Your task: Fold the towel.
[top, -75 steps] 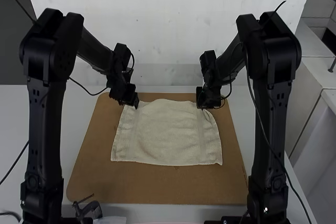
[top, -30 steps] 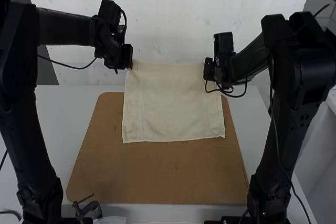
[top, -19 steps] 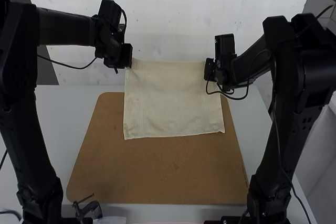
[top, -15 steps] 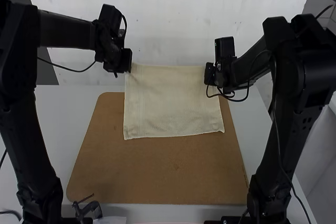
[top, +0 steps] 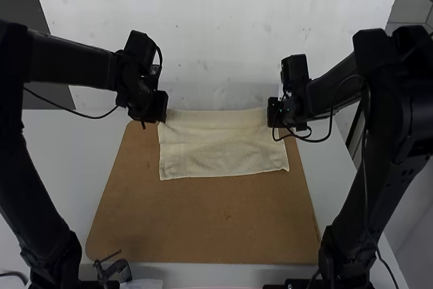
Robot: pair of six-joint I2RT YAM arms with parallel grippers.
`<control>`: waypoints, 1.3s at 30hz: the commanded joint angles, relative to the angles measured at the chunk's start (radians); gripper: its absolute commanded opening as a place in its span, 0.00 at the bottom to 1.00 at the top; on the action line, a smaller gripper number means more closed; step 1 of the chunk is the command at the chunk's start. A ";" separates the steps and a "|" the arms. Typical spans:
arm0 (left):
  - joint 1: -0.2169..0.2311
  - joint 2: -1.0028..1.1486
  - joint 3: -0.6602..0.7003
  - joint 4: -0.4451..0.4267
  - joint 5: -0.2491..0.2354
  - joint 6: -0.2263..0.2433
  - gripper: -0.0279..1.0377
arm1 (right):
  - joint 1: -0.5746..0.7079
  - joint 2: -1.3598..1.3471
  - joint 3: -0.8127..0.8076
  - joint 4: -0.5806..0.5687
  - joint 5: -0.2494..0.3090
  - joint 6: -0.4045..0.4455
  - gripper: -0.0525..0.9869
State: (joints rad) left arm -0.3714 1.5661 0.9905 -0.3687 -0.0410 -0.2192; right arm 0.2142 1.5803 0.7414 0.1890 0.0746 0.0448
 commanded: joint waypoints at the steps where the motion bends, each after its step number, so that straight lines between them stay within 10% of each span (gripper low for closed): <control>1: -0.003 -0.063 -0.030 0.004 -0.025 0.012 0.04 | -0.016 -0.049 -0.020 -0.019 -0.019 -0.062 0.07; 26: -0.115 -0.298 -0.205 -0.102 -0.017 0.067 0.04 | -0.072 -0.233 -0.065 -0.243 -0.147 -0.158 0.07; 39: -0.101 -0.238 -0.222 -0.099 -0.031 0.063 0.04 | -0.073 -0.238 -0.102 -0.221 -0.142 -0.166 0.07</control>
State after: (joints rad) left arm -0.4843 1.2762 0.7547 -0.4759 -0.0536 -0.1646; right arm 0.1585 1.3174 0.6334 -0.0593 -0.0818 -0.1165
